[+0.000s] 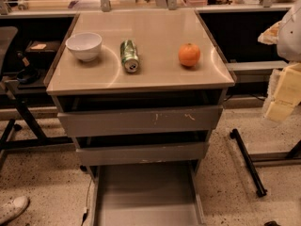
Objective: Place green can into bottom drawer
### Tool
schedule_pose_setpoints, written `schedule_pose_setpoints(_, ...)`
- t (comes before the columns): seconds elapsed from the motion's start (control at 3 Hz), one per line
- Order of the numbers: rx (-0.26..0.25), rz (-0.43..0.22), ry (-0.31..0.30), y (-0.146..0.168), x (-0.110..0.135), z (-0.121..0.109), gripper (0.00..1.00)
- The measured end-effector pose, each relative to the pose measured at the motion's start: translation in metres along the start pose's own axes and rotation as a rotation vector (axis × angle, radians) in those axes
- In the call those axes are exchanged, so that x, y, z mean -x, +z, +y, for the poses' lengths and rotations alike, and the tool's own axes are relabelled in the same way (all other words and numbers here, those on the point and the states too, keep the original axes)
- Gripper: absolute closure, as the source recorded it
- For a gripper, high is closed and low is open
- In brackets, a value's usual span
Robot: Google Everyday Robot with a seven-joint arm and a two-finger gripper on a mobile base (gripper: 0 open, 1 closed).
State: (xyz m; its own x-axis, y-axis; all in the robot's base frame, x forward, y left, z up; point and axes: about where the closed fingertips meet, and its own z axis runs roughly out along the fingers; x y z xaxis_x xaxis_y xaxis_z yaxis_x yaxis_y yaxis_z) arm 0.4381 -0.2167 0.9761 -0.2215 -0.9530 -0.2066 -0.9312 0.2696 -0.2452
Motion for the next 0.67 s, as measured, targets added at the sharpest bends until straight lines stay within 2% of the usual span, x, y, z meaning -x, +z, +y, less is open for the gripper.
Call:
schedule_pose_setpoints(0.33, 0.0, 0.0, 0.0, 0.0, 0.0, 0.0, 0.0)
schedule_pose_setpoints(0.67, -0.027, 0.007, 0.038, 0.001, 0.007, -0.014, 0.0)
